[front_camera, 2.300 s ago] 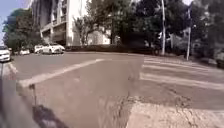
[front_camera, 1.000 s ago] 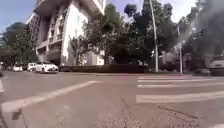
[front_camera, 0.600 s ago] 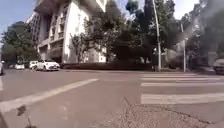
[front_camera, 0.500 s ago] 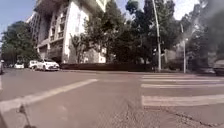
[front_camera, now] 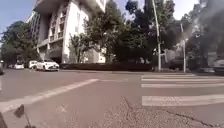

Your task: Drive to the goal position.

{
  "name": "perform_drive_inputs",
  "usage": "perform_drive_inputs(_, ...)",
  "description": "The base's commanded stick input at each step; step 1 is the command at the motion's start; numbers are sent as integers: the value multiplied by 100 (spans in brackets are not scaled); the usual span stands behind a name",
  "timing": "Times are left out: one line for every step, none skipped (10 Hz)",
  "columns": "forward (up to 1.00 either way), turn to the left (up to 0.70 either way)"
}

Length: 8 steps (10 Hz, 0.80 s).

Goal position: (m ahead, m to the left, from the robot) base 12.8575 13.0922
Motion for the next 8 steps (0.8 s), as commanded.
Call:
perform_drive_inputs(45, 27)
perform_drive_inputs(45, 27)
perform_drive_inputs(45, 27)
perform_drive_inputs(45, 27)
perform_drive_inputs(45, 27)
perform_drive_inputs(45, 27)
perform_drive_inputs(45, 27)
perform_drive_inputs(45, 27)
